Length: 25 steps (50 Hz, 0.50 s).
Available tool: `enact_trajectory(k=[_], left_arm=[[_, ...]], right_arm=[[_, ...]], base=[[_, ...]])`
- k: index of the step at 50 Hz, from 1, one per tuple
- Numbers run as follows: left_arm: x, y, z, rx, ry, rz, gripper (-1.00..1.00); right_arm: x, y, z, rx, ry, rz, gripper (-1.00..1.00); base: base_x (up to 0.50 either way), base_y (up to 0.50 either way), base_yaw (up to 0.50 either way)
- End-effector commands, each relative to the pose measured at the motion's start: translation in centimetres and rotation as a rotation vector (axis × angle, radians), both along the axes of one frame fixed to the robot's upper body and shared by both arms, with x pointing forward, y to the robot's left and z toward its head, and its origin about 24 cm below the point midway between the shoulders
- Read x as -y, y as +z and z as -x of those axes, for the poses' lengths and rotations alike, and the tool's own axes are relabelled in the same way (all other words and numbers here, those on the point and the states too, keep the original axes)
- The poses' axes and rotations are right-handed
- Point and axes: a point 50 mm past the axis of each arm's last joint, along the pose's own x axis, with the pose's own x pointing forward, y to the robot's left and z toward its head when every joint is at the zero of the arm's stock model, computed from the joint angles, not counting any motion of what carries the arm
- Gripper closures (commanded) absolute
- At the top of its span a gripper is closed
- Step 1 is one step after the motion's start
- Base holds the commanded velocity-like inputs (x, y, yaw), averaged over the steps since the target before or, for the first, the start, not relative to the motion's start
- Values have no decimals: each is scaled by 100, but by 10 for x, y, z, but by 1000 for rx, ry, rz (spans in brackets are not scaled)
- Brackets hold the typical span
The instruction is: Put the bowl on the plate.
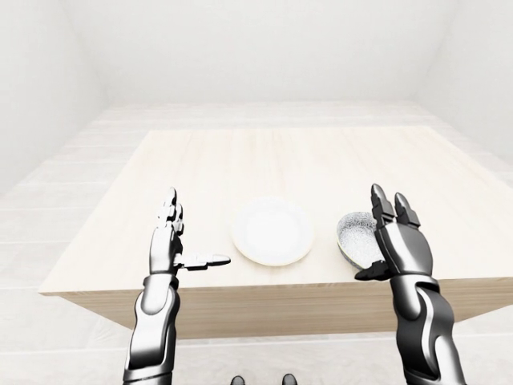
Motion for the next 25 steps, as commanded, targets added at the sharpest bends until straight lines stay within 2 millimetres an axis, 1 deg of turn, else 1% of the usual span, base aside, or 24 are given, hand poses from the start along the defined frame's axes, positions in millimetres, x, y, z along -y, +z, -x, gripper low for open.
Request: enact_trajectory(k=[1, 11, 19, 25], left_arm=[[0, -2, -1, -3, 0, 0, -100], [-1, -1, 0, 0, 0, 2, -100], [-1, -1, 1, -1, -1, 0, -100], [-2, -1, 0, -2, 0, 0, -100]], right_arm=[[2, -8, 0, -39, -16, 39, -100], [2, -17, -1, -71, -33, 89, -100], [5, -19, -5, -63, -54, 138, -100], [4, -20, -5, -76, -55, 168, -100]], base=[[0, 0, 0], [0, 0, 0], [0, 0, 0], [0, 0, 0]])
